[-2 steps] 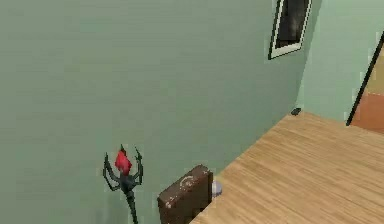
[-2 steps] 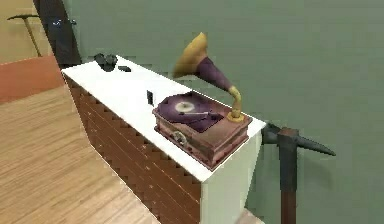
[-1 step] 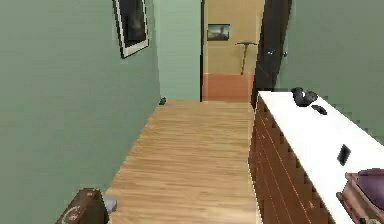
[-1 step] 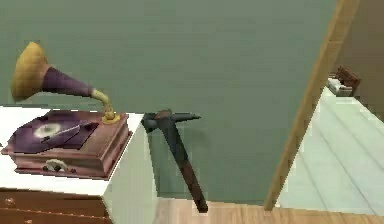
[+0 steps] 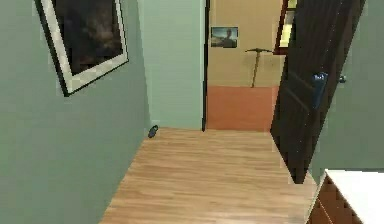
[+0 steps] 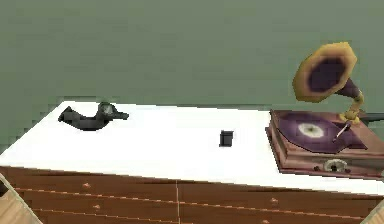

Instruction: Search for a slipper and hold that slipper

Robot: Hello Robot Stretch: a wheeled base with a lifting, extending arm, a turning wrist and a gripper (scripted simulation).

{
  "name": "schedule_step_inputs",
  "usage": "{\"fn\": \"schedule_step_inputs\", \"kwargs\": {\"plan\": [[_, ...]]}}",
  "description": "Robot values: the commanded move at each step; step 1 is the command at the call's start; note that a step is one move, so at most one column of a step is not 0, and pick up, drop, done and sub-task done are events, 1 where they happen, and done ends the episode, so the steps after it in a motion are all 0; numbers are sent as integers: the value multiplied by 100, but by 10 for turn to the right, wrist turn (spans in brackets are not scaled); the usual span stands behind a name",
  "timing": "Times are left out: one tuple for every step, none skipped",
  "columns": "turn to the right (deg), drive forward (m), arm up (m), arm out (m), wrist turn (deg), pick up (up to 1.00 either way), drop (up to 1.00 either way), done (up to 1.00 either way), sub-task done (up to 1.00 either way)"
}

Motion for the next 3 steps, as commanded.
{"fn": "schedule_step_inputs", "kwargs": {"plan": [[0, 100, 0, 0, 0, 0, 0, 0, 0], [60, 0, 0, 0, 0, 0, 0, 0, 0], [0, 70, 0, 0, 0, 0, 0, 0, 0]]}}
